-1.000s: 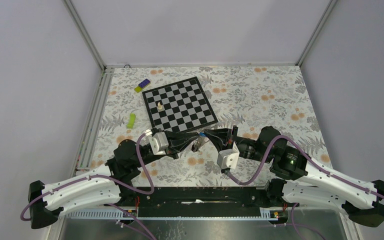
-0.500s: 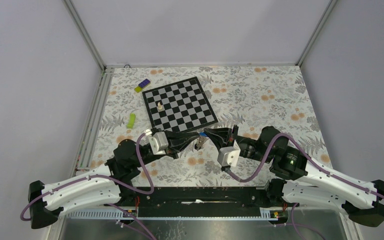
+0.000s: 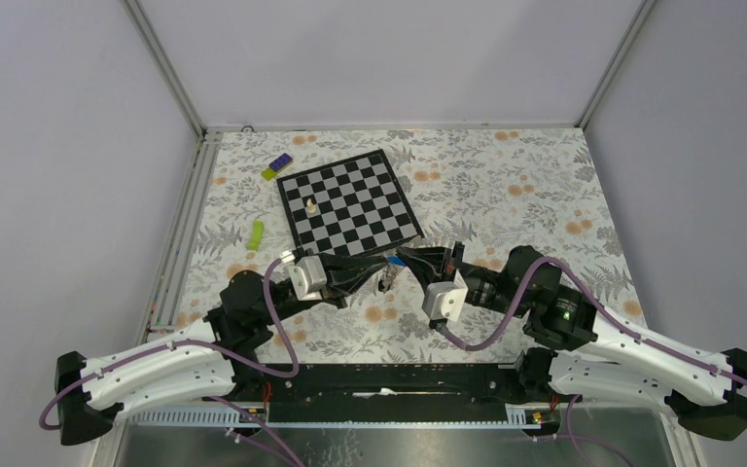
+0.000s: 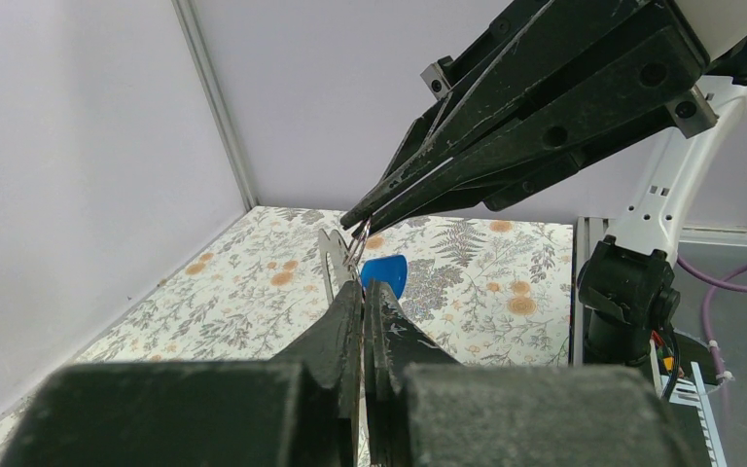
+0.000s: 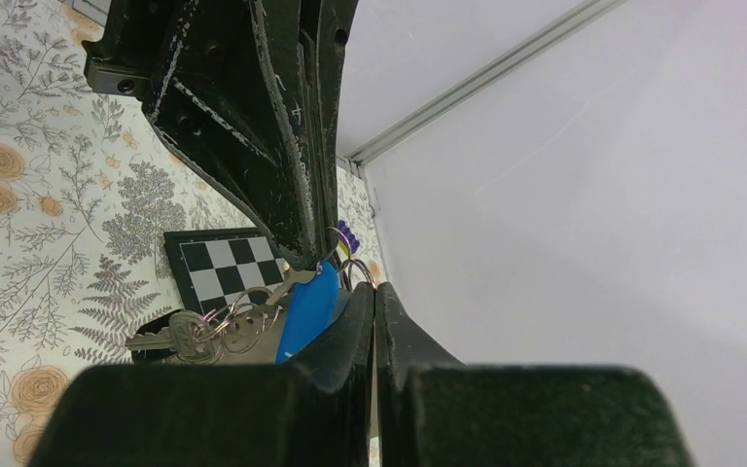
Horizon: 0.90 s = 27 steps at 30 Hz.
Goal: Remove the keys from the keyring
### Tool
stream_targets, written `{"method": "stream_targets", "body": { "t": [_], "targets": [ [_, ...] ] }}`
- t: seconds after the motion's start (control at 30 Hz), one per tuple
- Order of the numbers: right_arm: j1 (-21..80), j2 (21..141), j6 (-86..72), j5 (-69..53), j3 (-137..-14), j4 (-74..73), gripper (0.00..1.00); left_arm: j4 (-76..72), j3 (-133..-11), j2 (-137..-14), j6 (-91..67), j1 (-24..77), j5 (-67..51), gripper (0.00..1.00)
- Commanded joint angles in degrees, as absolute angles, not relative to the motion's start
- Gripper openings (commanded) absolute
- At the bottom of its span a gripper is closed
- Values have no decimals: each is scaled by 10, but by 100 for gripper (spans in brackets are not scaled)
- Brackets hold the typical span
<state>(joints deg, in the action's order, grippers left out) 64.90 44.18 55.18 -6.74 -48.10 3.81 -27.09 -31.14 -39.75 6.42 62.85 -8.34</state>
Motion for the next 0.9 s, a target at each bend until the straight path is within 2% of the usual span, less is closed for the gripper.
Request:
{"method": "stream_targets", "body": {
  "t": [0.0,0.33,0.87],
  "targets": [
    [645,432,552,-10,-497,128,0,-268,-330,-394,62,628,-92,0],
    [645,413,581,-110,-475,107,0,-271,-329,-395,66,628,-78,0],
    [645,439,621,-126,-494,4,0,-280,-328,-393,64,629,-76,0]
  ]
}}
